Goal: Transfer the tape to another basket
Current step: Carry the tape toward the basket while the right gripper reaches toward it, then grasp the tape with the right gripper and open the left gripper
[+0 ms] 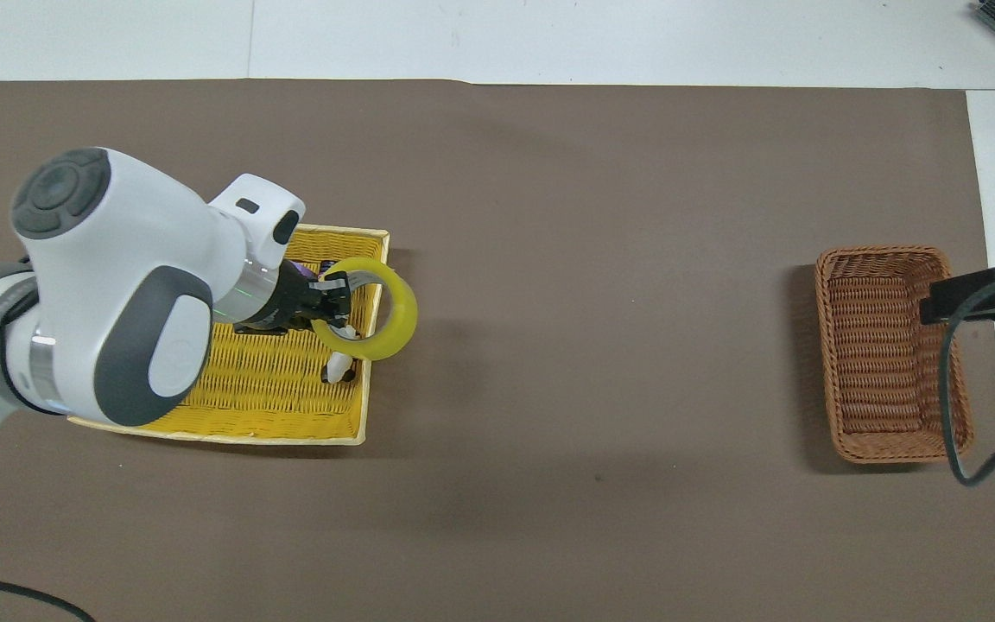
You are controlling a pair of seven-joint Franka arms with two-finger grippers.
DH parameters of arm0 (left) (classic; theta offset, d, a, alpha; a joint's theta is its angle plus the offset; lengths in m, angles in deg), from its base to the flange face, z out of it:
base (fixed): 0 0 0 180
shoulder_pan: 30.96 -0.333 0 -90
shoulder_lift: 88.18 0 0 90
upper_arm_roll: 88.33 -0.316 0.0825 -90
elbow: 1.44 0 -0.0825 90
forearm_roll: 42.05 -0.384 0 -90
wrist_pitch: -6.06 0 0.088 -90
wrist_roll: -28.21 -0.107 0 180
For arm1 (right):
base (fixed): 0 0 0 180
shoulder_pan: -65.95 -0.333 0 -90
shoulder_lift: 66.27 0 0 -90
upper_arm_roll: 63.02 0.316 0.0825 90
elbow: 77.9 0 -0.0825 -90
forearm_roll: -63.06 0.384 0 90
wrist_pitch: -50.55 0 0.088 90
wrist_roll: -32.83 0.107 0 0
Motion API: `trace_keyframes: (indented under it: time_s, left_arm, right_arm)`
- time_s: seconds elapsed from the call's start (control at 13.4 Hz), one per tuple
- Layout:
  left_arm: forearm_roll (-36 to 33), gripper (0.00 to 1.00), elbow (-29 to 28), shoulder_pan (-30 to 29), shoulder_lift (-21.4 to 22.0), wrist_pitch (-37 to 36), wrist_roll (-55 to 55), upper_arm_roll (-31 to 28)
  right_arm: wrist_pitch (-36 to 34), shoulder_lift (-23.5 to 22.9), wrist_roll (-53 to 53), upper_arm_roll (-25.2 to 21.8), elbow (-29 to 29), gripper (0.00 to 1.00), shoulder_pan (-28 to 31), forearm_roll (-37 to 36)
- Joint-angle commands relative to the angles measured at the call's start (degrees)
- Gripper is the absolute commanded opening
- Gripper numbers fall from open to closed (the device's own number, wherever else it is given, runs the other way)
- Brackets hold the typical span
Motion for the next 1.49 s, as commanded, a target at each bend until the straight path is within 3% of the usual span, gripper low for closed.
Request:
trace_keyframes:
  time_s: [0.0,0.37,0.82,1.05,1.42]
  left_arm:
    - [4.14,0.00,0.52,5.29,0.42,2.25,2.59,-1.08]
    - [13.54,0.00,0.08,10.40,0.86,8.31,2.33,0.14]
    - [22.44,0.00,-0.63,15.93,-0.90,17.54,2.42,1.03]
    - [22.44,0.00,-0.54,18.39,-1.07,20.01,2.86,1.03]
    - [22.44,0.00,0.25,20.95,-1.07,25.11,8.04,2.26]
  right_arm:
    - [0.88,0.23,-4.67,0.33,-0.63,1.00,0.51,1.10]
    - [5.63,0.14,-2.24,0.77,-10.29,1.00,-0.11,13.21]
    - [9.06,0.05,1.80,0.77,-19.53,1.00,-1.86,34.30]
    - [12.83,-0.12,2.43,0.77,-24.00,1.00,-3.71,38.80]
    - [14.24,-1.18,1.90,0.68,-24.98,1.00,-4.68,41.18]
